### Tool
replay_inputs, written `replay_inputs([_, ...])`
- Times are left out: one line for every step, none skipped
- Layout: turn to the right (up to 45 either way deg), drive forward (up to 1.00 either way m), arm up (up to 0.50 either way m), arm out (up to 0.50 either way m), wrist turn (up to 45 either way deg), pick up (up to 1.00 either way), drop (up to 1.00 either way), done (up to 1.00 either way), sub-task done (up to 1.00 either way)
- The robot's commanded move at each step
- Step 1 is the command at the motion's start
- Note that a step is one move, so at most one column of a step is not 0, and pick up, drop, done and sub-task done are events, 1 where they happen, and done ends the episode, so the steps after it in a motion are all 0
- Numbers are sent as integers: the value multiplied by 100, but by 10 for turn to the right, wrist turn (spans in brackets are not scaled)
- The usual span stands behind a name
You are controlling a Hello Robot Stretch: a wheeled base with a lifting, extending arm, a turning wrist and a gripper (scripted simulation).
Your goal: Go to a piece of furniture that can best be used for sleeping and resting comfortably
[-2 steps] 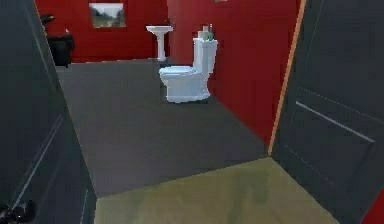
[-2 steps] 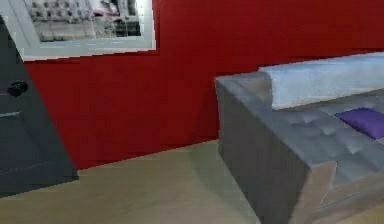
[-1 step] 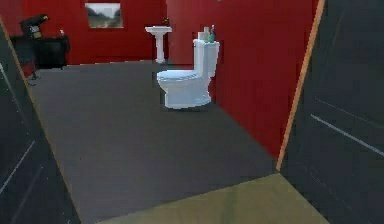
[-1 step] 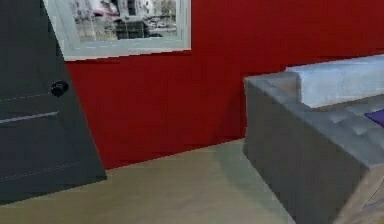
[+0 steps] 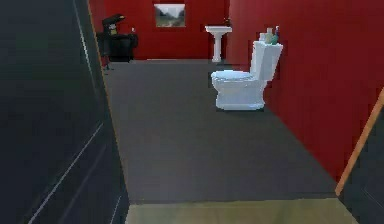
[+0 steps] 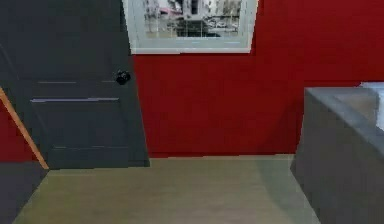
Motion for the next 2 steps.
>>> replay_inputs([0,100,0,0,0,0,0,0,0])
replay_inputs([-30,0,0,0,0,0,0,0,0])
